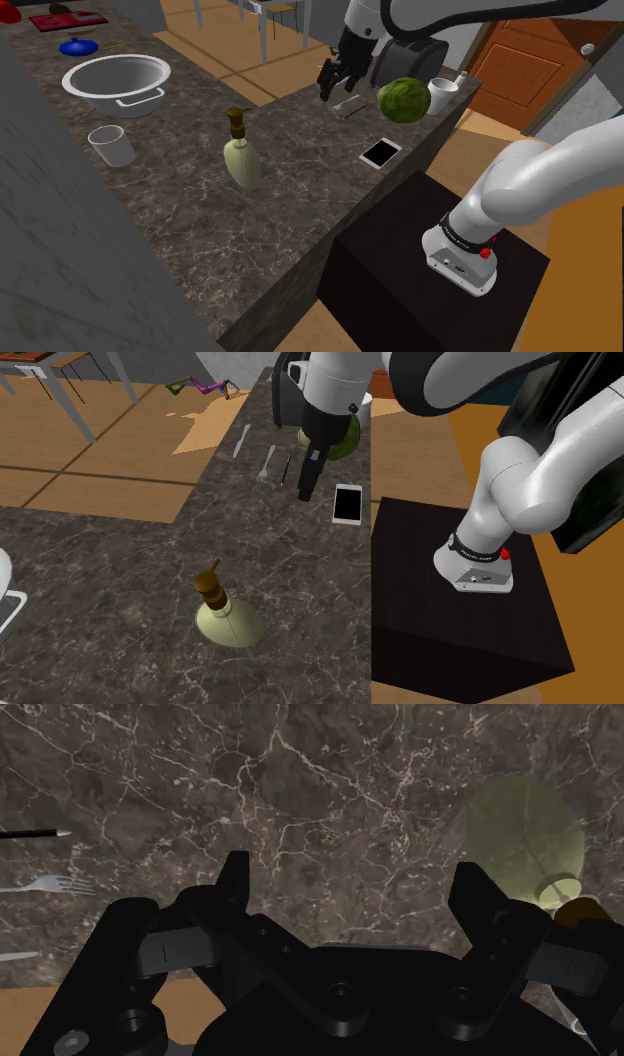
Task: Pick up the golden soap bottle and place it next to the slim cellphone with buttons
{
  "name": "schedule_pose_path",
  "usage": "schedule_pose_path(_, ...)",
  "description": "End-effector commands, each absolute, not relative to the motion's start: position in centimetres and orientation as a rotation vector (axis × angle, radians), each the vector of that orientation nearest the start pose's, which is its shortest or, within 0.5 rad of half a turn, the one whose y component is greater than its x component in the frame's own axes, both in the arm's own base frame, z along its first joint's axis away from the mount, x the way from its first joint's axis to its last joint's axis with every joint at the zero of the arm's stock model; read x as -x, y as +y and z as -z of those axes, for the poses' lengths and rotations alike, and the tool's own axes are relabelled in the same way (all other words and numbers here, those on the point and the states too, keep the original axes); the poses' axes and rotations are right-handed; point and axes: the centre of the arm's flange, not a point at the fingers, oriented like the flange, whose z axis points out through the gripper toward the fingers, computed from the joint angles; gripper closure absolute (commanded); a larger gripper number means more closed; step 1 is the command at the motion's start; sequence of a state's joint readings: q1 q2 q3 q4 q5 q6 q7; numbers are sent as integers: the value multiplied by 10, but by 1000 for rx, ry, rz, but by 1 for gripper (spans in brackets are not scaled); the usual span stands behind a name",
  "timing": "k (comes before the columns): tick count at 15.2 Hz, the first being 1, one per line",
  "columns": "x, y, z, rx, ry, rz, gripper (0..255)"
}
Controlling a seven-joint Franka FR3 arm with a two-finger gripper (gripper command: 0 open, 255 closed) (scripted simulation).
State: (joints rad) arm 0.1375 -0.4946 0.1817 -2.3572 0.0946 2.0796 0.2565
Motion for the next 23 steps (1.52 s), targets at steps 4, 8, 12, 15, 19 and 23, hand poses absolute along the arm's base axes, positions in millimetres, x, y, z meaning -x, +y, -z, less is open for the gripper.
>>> schedule_pose_path(4,-424,198,-507,3041,-103,353,0)
schedule_pose_path(8,-442,241,-489,3019,-169,384,0)
schedule_pose_path(12,-457,285,-473,2996,-233,414,0)
schedule_pose_path(15,-468,318,-461,2978,-281,437,0)
schedule_pose_path(19,-478,349,-446,2961,-324,456,0)
schedule_pose_path(23,-484,352,-426,2961,-324,456,0)
